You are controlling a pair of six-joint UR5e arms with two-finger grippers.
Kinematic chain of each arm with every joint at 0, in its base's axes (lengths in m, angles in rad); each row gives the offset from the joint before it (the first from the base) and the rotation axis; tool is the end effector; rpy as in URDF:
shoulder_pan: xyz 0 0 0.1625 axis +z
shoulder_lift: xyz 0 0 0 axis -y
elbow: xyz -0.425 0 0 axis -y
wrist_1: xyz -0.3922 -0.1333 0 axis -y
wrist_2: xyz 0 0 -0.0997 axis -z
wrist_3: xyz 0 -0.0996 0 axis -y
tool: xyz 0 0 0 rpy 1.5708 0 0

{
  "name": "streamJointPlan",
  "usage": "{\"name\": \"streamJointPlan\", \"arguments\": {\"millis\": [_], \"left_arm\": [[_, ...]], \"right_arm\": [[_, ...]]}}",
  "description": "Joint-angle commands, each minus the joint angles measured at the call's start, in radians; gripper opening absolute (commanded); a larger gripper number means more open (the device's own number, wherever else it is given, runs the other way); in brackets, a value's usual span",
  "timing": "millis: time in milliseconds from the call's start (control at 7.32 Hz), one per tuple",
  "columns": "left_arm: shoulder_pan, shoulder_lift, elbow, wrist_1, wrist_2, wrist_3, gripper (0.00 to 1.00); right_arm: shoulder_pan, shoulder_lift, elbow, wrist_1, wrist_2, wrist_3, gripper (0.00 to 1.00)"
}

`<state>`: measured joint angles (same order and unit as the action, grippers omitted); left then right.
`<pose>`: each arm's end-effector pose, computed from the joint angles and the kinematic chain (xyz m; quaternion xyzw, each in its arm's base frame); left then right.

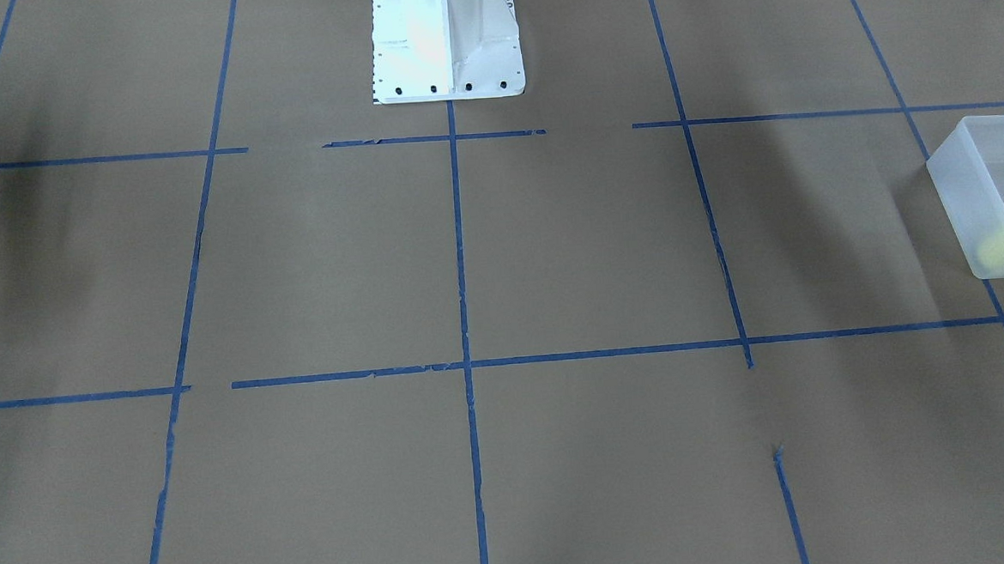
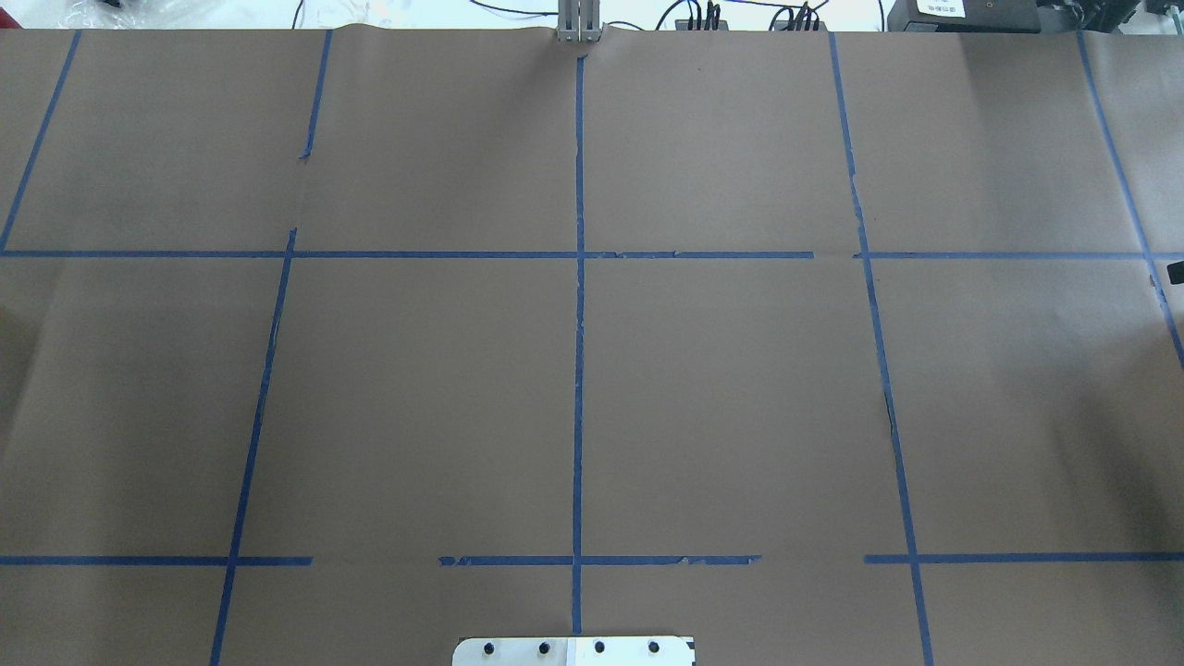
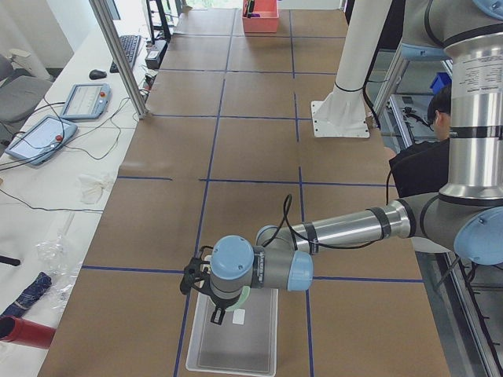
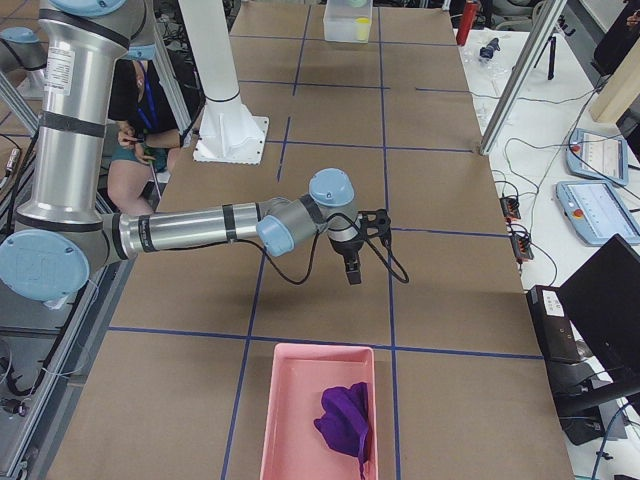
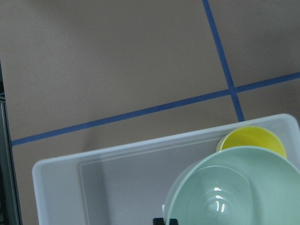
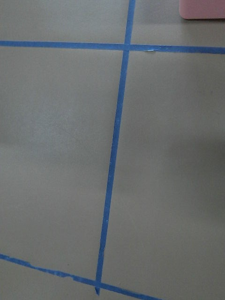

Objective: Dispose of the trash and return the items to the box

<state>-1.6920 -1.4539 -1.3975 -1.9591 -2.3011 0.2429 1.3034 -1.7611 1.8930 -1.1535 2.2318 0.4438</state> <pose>-0.1187 -0.4215 0.7609 0.1096 0.3425 0.0742 0.9302 -0.0452 -0.4381 0.5433 0.1317 -0.3821 -0.0075 0.9147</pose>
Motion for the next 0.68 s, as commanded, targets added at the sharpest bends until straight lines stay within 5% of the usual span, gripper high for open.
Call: {"name": "streamJointPlan", "arguments": {"millis": [0,137,273,547], "left_arm": [[-0.002,0.049,0.104,-0.130,-0.001,0.000,0.00],[-0.002,0.050,0.107,-0.130,0.002,0.001,0.92],[-0.002,0.050,0.103,-0.129,0.000,-0.002,1.00],[0.000,0.047,0.100,-0.123,0.002,-0.004,1.00]], "right_arm": [[-0.001,-0.001,0.000,0.000,0.000,-0.001,1.00],[-0.001,0.000,0.000,-0.002,-0.001,0.001,1.00],[0.000,0.000,0.000,-0.003,-0.001,0.004,1.00],[0.000,-0.004,0.000,-0.002,-0.001,0.000,1.00]]}}
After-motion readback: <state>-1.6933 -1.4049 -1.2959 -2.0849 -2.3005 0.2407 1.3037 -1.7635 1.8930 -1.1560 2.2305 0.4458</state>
